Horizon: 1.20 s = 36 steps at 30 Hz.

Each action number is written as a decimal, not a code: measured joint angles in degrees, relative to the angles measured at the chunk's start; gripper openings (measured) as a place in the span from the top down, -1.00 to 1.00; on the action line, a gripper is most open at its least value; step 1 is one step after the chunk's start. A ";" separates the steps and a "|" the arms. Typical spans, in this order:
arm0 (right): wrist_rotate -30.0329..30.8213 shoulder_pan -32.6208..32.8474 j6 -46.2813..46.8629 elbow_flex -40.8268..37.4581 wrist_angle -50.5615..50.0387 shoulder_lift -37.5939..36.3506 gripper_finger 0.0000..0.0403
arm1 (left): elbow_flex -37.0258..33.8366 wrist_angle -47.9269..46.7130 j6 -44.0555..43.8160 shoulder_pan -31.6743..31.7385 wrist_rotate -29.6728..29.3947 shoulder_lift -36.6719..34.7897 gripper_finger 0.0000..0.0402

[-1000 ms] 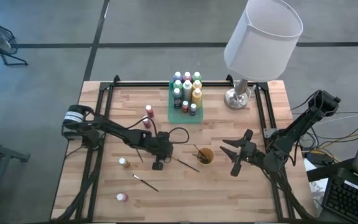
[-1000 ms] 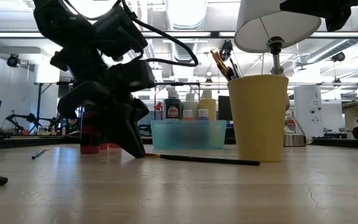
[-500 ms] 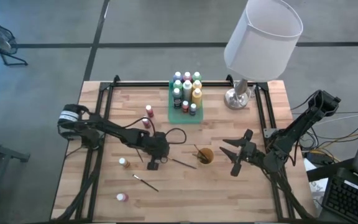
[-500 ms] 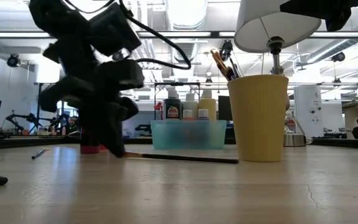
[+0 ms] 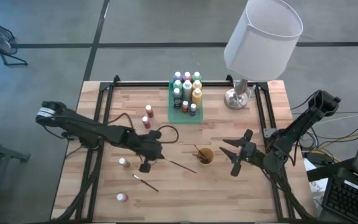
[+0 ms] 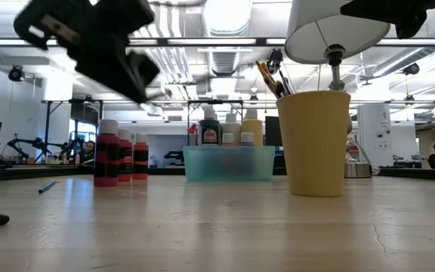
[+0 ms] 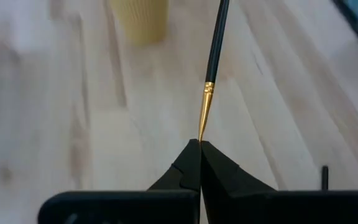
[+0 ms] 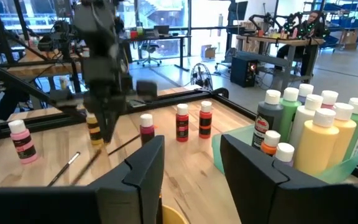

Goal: Pick & Place Paint Supplies
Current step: Put the orange paintbrush into the yellow cup

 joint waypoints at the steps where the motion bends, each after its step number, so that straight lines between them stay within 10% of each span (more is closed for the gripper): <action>1: 0.02 0.00 0.01 0.00 0.00 0.00 0.26 | 0.00 0.04 1.05 -0.47 -1.03 -1.23 1.00; 14: 0.02 0.00 3.47 0.12 0.26 0.00 0.50 | 6.06 3.23 28.95 -11.83 -17.08 -8.21 1.00; 24: -3.04 -0.03 7.07 0.24 0.26 0.00 0.66 | 8.43 20.32 86.76 -21.25 -36.53 3.20 1.00; 36: -27.72 -0.84 8.94 1.61 4.44 0.02 0.67 | 19.42 29.33 122.83 -21.39 -52.23 19.61 1.00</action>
